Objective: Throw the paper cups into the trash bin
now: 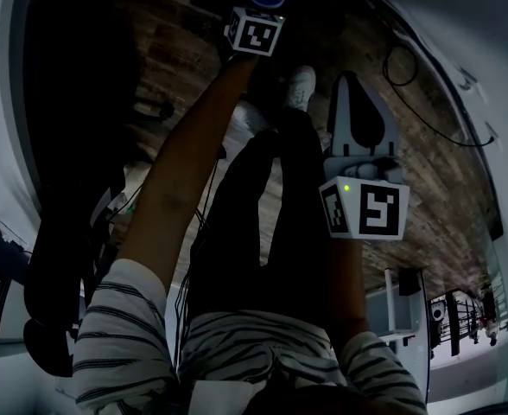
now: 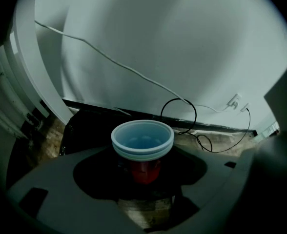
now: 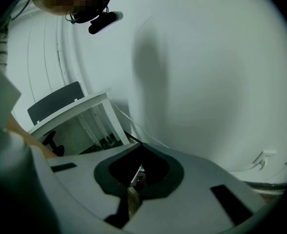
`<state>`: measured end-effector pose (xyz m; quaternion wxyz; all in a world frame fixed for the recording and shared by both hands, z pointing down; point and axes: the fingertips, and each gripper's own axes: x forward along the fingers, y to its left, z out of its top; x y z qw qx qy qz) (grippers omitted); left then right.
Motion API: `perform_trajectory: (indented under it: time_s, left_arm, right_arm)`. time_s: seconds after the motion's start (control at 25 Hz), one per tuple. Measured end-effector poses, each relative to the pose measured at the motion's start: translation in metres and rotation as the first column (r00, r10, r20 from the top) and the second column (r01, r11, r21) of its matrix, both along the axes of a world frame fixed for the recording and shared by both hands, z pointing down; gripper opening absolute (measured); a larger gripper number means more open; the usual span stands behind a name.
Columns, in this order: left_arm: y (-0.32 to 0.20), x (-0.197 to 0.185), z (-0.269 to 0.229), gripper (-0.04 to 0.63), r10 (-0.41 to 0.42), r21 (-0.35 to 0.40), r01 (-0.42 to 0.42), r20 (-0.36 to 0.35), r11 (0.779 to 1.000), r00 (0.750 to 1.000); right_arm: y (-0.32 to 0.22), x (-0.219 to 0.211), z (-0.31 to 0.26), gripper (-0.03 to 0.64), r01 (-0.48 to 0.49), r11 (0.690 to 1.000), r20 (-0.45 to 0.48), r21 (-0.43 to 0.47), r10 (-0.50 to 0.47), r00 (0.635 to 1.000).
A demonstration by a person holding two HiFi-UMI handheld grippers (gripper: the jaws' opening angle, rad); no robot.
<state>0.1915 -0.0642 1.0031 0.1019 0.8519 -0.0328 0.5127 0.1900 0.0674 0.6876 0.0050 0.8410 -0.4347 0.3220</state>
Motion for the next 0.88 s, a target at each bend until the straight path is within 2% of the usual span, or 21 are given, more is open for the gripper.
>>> perform_trajectory:
  time_s: [0.24, 0.72, 0.88]
  left_arm:
    - [-0.004, -0.006, 0.014, 0.314, 0.0, 0.004, 0.0, 0.048, 1.0, 0.999]
    - [-0.003, 0.004, 0.032, 0.316, 0.015, -0.012, -0.014, 0.068, 1.0, 0.998]
    - [-0.004, 0.005, 0.037, 0.316, -0.003, -0.018, 0.005, 0.074, 1.0, 0.997]
  right_arm:
    - [-0.001, -0.003, 0.006, 0.009, 0.005, 1.0, 0.003, -0.001, -0.005, 1.0]
    - [-0.001, -0.003, 0.014, 0.009, 0.009, 1.0, 0.012, -0.008, -0.009, 1.0]
    - [0.0, -0.001, 0.019, 0.009, 0.008, 1.0, 0.012, -0.013, -0.008, 1.0]
